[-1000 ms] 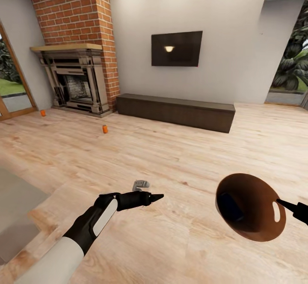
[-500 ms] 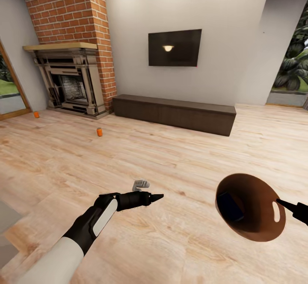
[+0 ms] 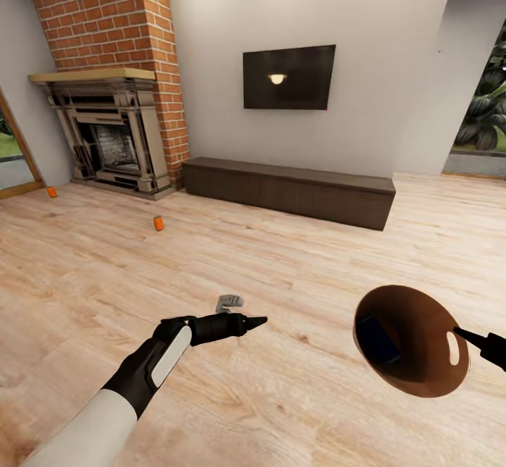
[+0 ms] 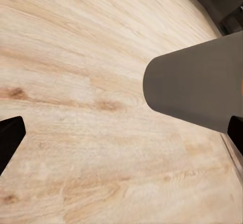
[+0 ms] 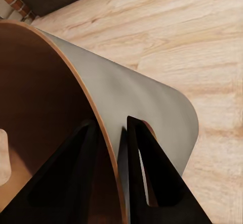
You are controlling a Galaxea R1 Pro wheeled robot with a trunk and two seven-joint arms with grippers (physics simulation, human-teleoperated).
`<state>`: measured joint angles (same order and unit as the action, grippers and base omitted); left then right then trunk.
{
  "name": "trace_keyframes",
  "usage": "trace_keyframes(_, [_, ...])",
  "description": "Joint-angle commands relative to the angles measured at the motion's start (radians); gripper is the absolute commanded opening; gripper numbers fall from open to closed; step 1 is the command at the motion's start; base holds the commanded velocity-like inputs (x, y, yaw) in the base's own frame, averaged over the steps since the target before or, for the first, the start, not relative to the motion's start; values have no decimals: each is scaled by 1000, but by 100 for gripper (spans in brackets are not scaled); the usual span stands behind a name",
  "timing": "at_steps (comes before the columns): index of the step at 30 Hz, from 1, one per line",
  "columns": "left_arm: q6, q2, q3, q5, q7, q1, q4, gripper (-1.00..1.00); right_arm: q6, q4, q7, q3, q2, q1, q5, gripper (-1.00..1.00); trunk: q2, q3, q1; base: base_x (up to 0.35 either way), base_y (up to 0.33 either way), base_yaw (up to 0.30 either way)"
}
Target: Put the three can of soda from the living room inside the tash can in the kitchen.
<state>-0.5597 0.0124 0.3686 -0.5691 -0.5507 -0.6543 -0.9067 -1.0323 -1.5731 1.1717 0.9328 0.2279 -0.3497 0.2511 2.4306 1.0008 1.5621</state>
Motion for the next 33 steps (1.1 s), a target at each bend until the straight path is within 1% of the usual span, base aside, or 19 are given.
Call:
trace_keyframes(1, [0,0,0,0,0,0,0,100,-15,-1,2,0,0,-1,-24,-100,0,0,0,336,0,0])
trace_keyframes(18, [-1,0,0,0,0,-1,1,100,-15,-1,2,0,-4,0,-24,-100,0,0,0,336,0,0])
trace_keyframes(28, [3,-2,0,1,0,-1,23,100,-15,-1,2,0,-4,-1,-24,-100,0,0,0,336,0,0])
trace_keyframes(30, [4,-11,0,2,0,-1,28,100,-15,-1,16,0,-4,-1,-24,-100,0,0,0,336,0,0])
trace_keyframes(33, [6,-16,1,4,0,0,31,100,-15,-1,37,0,-4,0,-24,-100,0,0,0,336,0,0])
